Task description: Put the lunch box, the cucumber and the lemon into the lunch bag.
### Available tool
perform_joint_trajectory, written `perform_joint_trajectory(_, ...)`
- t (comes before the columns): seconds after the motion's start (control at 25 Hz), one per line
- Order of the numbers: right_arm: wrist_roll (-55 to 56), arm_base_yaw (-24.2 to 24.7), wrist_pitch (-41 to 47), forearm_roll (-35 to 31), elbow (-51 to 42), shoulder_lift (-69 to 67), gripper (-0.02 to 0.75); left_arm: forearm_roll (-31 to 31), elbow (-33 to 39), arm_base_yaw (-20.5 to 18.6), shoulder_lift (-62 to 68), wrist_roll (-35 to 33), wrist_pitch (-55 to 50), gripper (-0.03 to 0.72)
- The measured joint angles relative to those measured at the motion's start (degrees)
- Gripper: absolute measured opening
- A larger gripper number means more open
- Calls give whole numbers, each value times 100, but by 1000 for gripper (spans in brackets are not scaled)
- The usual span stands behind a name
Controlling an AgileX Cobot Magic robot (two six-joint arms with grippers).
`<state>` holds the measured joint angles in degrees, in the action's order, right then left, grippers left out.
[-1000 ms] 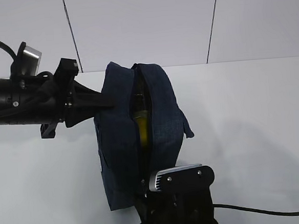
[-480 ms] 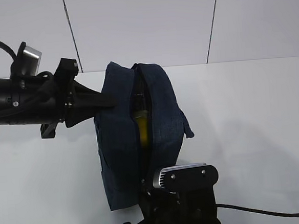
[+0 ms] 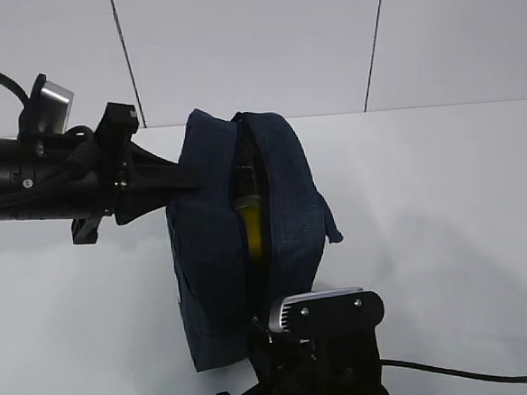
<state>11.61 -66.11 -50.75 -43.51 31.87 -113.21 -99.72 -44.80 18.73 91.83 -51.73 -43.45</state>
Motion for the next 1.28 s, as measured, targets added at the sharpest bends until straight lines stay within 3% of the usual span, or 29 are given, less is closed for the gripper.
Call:
perform_joint_trajectory(0.8, -183, 0, 381, 166, -302, 522, 8, 0, 0, 0, 0, 0, 0, -6)
perform_joint_trajectory(1.28, -509, 0, 874, 778, -344, 945, 8, 0, 0, 0, 0, 0, 10, -6)
